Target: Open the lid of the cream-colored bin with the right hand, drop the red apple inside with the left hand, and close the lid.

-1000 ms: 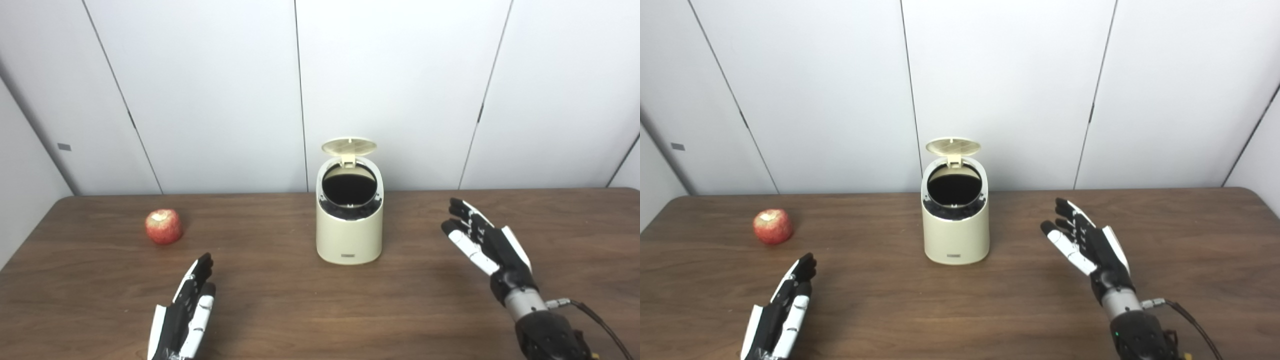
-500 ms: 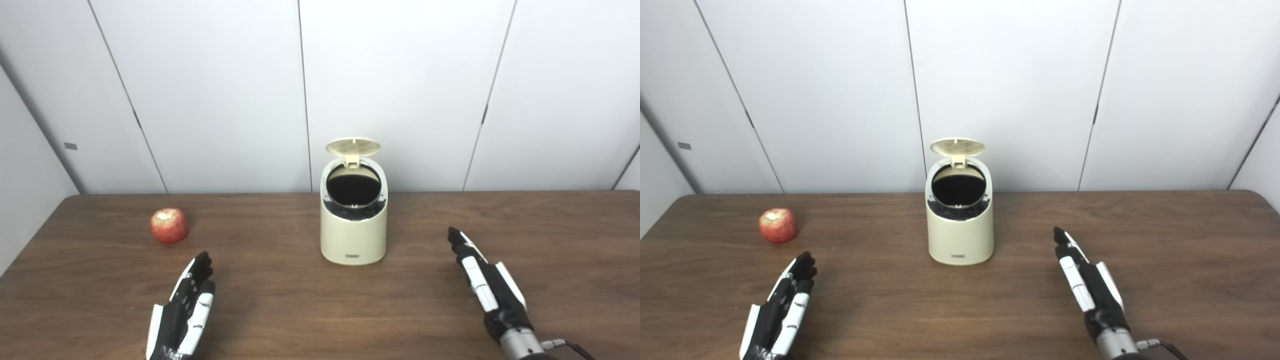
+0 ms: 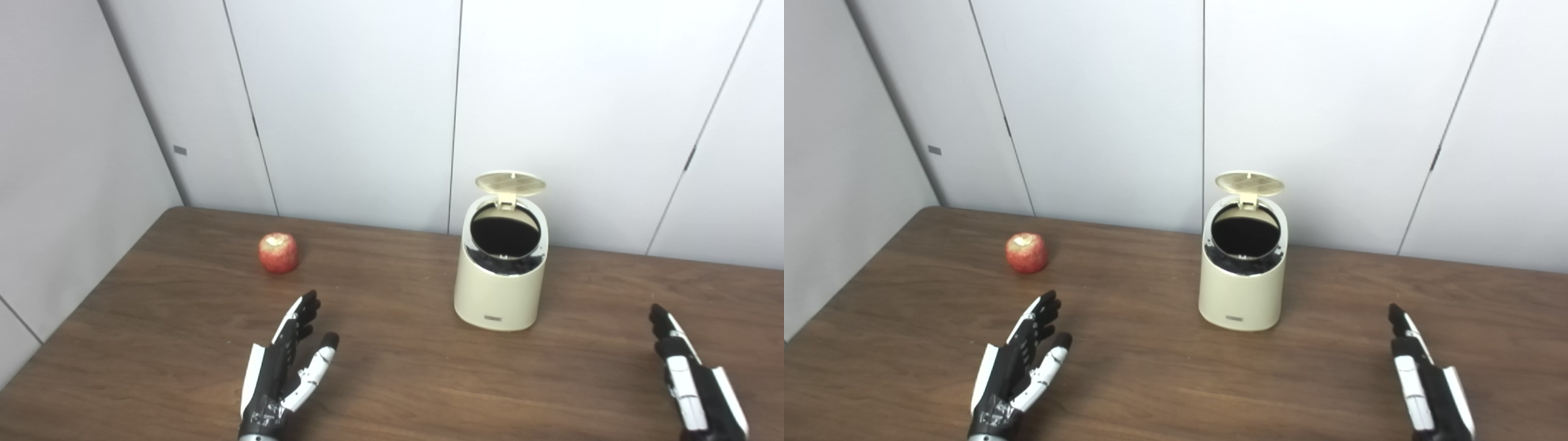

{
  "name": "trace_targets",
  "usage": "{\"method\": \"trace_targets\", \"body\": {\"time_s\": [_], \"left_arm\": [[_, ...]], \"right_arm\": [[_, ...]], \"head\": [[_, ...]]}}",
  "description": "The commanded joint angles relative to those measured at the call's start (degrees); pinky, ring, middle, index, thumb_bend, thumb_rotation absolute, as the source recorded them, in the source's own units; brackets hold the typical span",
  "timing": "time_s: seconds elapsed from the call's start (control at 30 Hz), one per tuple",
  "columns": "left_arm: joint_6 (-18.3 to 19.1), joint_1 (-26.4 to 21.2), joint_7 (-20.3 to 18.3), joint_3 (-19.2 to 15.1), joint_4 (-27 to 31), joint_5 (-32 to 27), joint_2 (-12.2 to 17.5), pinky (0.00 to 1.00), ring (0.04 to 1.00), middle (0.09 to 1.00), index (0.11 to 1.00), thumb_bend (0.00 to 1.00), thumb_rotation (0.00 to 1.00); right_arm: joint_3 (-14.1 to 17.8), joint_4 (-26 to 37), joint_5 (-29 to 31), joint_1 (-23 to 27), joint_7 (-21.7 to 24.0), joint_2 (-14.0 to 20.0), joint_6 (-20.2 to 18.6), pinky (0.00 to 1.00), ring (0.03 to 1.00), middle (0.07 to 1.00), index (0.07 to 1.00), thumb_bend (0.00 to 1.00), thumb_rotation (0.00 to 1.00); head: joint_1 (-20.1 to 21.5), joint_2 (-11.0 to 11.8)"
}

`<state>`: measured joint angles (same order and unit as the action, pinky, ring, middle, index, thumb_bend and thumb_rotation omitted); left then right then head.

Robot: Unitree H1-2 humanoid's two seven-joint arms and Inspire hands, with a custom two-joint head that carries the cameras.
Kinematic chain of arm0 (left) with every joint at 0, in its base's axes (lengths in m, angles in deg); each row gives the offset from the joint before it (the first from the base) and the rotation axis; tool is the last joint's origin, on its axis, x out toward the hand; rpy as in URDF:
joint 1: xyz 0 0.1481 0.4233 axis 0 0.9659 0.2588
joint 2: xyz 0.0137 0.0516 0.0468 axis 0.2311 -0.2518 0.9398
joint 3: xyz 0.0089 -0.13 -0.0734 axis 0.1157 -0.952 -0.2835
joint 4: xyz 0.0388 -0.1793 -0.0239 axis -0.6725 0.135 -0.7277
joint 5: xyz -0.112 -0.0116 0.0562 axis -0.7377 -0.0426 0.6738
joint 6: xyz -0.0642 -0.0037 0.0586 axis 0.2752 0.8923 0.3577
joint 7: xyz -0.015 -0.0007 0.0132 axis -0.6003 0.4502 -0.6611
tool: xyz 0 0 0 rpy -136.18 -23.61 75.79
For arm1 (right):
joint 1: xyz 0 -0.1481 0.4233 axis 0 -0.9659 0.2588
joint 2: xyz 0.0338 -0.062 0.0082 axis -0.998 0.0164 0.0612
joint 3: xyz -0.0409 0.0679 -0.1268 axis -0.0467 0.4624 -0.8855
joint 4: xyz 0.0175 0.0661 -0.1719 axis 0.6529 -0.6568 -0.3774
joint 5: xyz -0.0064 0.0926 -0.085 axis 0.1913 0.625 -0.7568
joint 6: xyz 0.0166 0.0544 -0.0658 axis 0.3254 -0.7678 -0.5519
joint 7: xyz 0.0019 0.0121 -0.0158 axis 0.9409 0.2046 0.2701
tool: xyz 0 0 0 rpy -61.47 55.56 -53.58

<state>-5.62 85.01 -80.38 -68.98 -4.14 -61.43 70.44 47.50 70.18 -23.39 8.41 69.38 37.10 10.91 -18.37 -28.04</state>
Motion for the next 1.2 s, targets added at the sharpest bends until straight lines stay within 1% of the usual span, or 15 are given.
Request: {"method": "trace_targets", "body": {"time_s": [0.0, 0.07, 0.17, 0.27, 0.4, 0.47, 0.57, 0.6, 0.67, 0.8, 0.83, 0.87, 0.97, 1.03, 1.17], "left_arm": [[0.40, -1.38, 1.55, -1.35, 3.42, 1.43, 1.39, 0.88, 0.901, 0.906, 0.939, 0.65, 0.48], [1.47, -2.14, 2.23, -2.50, 4.32, 2.13, 1.91, 0.87, 0.896, 0.905, 0.941, 0.67, 0.45], [3.28, -3.32, 3.45, -3.98, 5.18, 5.07, 3.36, 0.82, 0.854, 0.888, 0.939, 0.68, 0.41], [6.02, -5.05, 4.03, -5.50, 5.41, 6.61, 5.20, 0.79, 0.853, 0.897, 0.935, 0.71, 0.33], [12.13, -6.99, 2.86, -6.60, 6.93, 9.31, 8.48, 0.86, 0.878, 0.912, 0.948, 0.77, 0.36], [14.37, -8.01, 1.97, -6.87, 7.34, 9.72, 10.44, 0.77, 0.863, 0.917, 0.953, 0.79, 0.35], [18.74, -9.74, 1.00, -6.70, 7.39, 11.87, 13.23, 0.68, 0.855, 0.929, 0.956, 0.84, 0.34], [20.25, -10.40, 0.64, -6.38, 7.13, 13.19, 14.34, 0.68, 0.856, 0.928, 0.957, 0.84, 0.33], [22.64, -12.10, 0.21, -5.49, 5.91, 16.15, 16.55, 0.75, 0.867, 0.910, 0.947, 0.86, 0.30], [24.10, -15.28, -0.74, -4.72, 2.38, 16.71, 19.66, 0.78, 0.867, 0.906, 0.932, 0.88, 0.26], [24.65, -16.02, -1.10, -4.67, 1.76, 16.43, 20.17, 0.78, 0.874, 0.914, 0.929, 0.88, 0.24], [24.71, -17.04, -1.37, -4.68, 0.66, 15.94, 20.80, 0.79, 0.881, 0.918, 0.928, 0.88, 0.23], [23.70, -21.06, -2.02, -4.92, -4.23, 13.93, 22.53, 0.81, 0.902, 0.929, 0.932, 0.86, 0.20], [22.77, -22.85, -2.25, -4.35, -6.90, 14.01, 23.77, 0.77, 0.884, 0.930, 0.937, 0.87, 0.20], [23.51, -26.91, -3.35, -1.74, -11.98, 15.32, 26.16, 0.71, 0.854, 0.933, 0.939, 0.90, 0.23]], "right_arm": [[0.59, 0.65, 1.61, 0.11, 0.26, 0.37, 2.36, 0.98, 0.971, 0.959, 0.953, 0.55, 0.99], [0.63, 1.87, 2.26, -0.08, 0.39, 0.18, 1.32, 0.96, 0.963, 0.957, 0.952, 0.56, 0.98], [0.52, 4.71, 2.75, -0.60, 0.35, -0.09, -0.98, 0.95, 0.952, 0.953, 0.953, 0.59, 0.98], [0.19, 7.34, 2.20, -1.08, 0.35, 0.07, -2.98, 0.93, 0.948, 0.944, 0.951, 0.60, 1.00], [0.07, 9.49, 2.85, -1.64, 0.70, -0.17, -4.30, 0.90, 0.944, 0.941, 0.950, 0.59, 1.00], [0.04, 10.13, 2.93, -1.86, 0.81, -0.26, -4.87, 0.90, 0.943, 0.940, 0.948, 0.58, 1.00], [-0.09, 10.51, 2.87, -2.03, 1.09, -0.18, -5.05, 0.91, 0.948, 0.945, 0.953, 0.58, 1.00], [-0.11, 10.70, 2.71, -2.07, 1.01, -0.24, -5.13, 0.91, 0.951, 0.946, 0.955, 0.58, 1.00], [-0.15, 11.29, 2.52, -2.06, 0.83, -0.38, -5.59, 0.91, 0.950, 0.945, 0.953, 0.62, 1.00], [-0.10, 12.52, 2.91, -2.25, 0.80, -0.63, -6.89, 0.90, 0.945, 0.942, 0.950, 0.59, 1.00], [-0.10, 12.78, 2.98, -2.30, 0.83, -0.65, -7.16, 0.90, 0.947, 0.941, 0.950, 0.53, 0.99], [-0.05, 12.80, 3.16, -2.37, 0.93, -0.61, -7.24, 0.91, 0.952, 0.942, 0.952, 0.52, 0.98], [-0.06, 13.39, 2.96, -2.66, 0.85, -0.60, -7.80, 0.88, 0.951, 0.936, 0.953, 0.55, 0.95], [-0.07, 14.15, 2.95, -2.76, 0.64, -0.87, -8.66, 0.88, 0.953, 0.934, 0.955, 0.56, 0.94], [-0.24, 15.73, 2.57, -2.83, 0.16, -1.50, -10.15, 0.88, 0.944, 0.927, 0.967, 0.53, 0.91]], "head": [[-1.06, 0.11], [-2.02, 0.29], [-3.07, 0.31], [-4.56, 0.40], [-5.35, 0.43], [-5.55, 0.43], [-5.46, 0.44], [-5.46, 0.44], [-5.31, 0.30], [-4.97, 0.08], [-4.85, 0.11], [-4.88, 0.05], [-4.44, -0.13], [-4.32, -0.13], [-3.55, -0.42]]}}
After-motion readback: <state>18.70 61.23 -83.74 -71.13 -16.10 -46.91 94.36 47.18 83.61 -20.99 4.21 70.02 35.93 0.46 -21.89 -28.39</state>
